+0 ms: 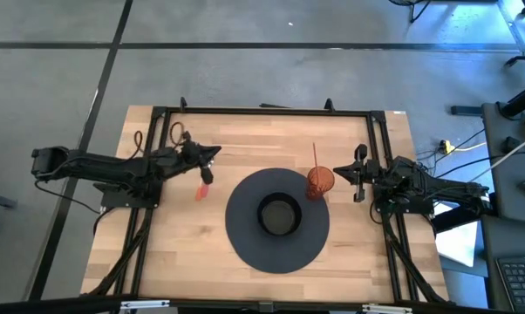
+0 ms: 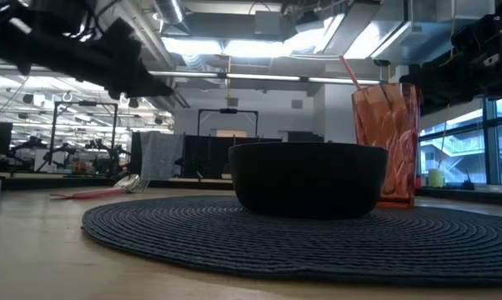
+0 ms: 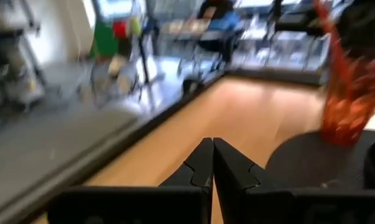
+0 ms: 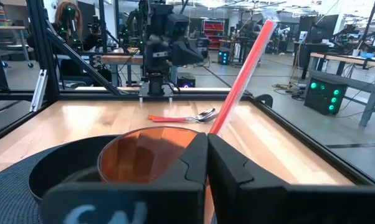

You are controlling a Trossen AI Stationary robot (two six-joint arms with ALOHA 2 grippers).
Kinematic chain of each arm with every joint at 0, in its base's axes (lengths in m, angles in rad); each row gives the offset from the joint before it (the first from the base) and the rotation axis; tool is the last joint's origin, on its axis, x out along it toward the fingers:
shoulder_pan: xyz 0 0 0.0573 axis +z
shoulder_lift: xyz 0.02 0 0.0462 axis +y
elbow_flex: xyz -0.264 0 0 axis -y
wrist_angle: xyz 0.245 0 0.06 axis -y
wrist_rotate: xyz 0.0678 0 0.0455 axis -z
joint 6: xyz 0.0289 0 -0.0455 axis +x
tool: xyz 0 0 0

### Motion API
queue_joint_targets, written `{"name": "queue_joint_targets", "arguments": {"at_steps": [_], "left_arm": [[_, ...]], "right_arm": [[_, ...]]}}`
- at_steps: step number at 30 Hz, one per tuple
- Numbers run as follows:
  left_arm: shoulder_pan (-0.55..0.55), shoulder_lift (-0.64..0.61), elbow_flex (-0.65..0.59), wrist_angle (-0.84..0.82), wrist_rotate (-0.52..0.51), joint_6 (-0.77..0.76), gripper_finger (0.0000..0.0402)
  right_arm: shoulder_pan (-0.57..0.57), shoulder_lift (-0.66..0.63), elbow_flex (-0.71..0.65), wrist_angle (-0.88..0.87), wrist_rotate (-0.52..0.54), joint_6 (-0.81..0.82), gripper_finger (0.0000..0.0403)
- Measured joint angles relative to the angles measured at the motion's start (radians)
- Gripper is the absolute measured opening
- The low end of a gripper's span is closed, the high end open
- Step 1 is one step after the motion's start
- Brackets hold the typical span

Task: Pick & Place Utensil
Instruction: Put the pink fork into the black bowl on the blue mat

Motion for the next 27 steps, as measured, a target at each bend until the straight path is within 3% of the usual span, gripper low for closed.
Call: {"name": "queue_joint_targets", "arguments": {"at_steps": [9, 15, 21, 27], "left_arm": [[-0.098, 0.061, 0.286, -0.607, -0.048, -0.192, 0.0003], [-0.158, 0.166, 0.411, -1.044, -0.108, -0.442, 0.0003], [-0.185, 0.274, 0.437, -1.101, -0.061, -0.502, 0.0003], [-0.187, 0.3, 0.444, -1.103, -0.057, -0.484, 0.0004]], "right_arm": [[0.0, 0.0, 0.0, 0.002, 0.0, -0.001, 0.0011], [0.0, 0.0, 0.0, 0.003, 0.0, 0.021, 0.0011], [0.0, 0.0, 0.0, 0.003, 0.0, 0.023, 0.0011], [0.0, 0.0, 0.0, 0.003, 0.0, 0.018, 0.0011]]}}
